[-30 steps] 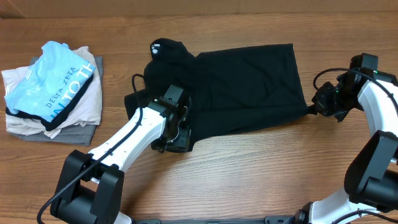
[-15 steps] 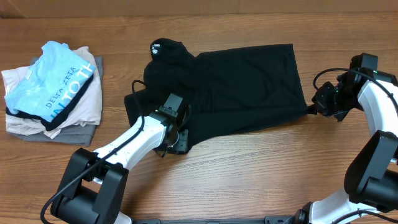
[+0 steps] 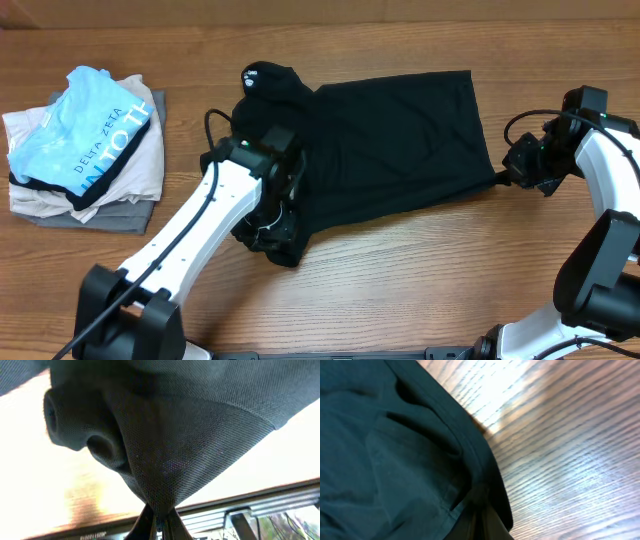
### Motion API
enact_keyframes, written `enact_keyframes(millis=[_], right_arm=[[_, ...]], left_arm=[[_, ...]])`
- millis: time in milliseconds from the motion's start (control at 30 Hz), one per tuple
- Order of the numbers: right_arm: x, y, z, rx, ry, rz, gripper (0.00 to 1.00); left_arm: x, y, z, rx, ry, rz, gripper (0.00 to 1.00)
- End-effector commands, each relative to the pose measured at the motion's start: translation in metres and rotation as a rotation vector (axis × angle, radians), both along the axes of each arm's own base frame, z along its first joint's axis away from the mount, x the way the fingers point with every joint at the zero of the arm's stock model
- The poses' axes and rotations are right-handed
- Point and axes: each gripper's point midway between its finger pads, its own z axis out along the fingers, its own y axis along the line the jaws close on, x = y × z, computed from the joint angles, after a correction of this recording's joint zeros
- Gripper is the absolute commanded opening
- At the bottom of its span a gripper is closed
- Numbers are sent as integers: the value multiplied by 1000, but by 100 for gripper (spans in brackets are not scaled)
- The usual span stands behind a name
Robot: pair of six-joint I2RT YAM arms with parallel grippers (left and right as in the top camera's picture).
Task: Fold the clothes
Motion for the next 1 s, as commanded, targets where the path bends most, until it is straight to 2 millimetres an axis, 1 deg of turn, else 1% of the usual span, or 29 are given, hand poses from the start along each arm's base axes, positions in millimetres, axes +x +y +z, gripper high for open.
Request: enact_keyframes(millis=[0, 133, 233, 300, 367, 400, 500, 533, 567, 600, 667, 733, 800, 833, 900, 933, 967], right_arm=[[-1, -9, 3, -60, 12, -14, 4], [-10, -24, 0, -138, 65, -75, 4], [-23, -47, 0, -262, 126, -168, 4], [-29, -59, 1, -313, 151, -222, 4], [-32, -64, 2, -326, 157, -243, 4], [-33, -67, 2, -332, 159, -249, 4], [-36, -72, 2, -334, 165, -272, 4], [-37, -74, 2, -333, 167, -278, 4], [-38, -75, 2, -331, 170, -293, 4], [-39, -76, 2, -330, 172, -300, 4], [-40, -78, 2, -329, 173, -307, 4], [-41, -79, 2, -329, 174, -311, 4], [-40, -79, 2, -329, 173, -311, 4], [-40, -79, 2, -329, 173, -311, 4], [-40, -79, 2, -326, 171, -314, 5], [-39, -79, 2, -326, 169, -314, 10], [-39, -79, 2, -325, 169, -314, 31]], left_arm=[[-8, -3, 8, -32, 25, -21, 4], [-15, -14, 10, -73, 48, -34, 4], [-19, -25, 10, -90, 46, -68, 4], [-22, -33, 10, -96, 35, -103, 4], [-25, -41, 9, -102, 24, -138, 4], [-26, -44, 9, -106, 18, -151, 6], [-28, -50, 8, -99, 5, -161, 7], [-26, -51, 8, -101, -3, -164, 15], [-25, -51, 7, -95, -10, -166, 27], [-23, -48, 6, -77, -20, -164, 38], [-17, -36, 4, -1, -50, -142, 50], [-7, -13, 3, 133, -101, -87, 60], [5, 12, 5, 256, -155, -14, 68], [10, 20, 5, 282, -170, 17, 70], [20, 28, 4, 279, -184, 68, 72], [23, 31, 2, 274, -185, 88, 71], [27, 37, -1, 273, -186, 109, 71]])
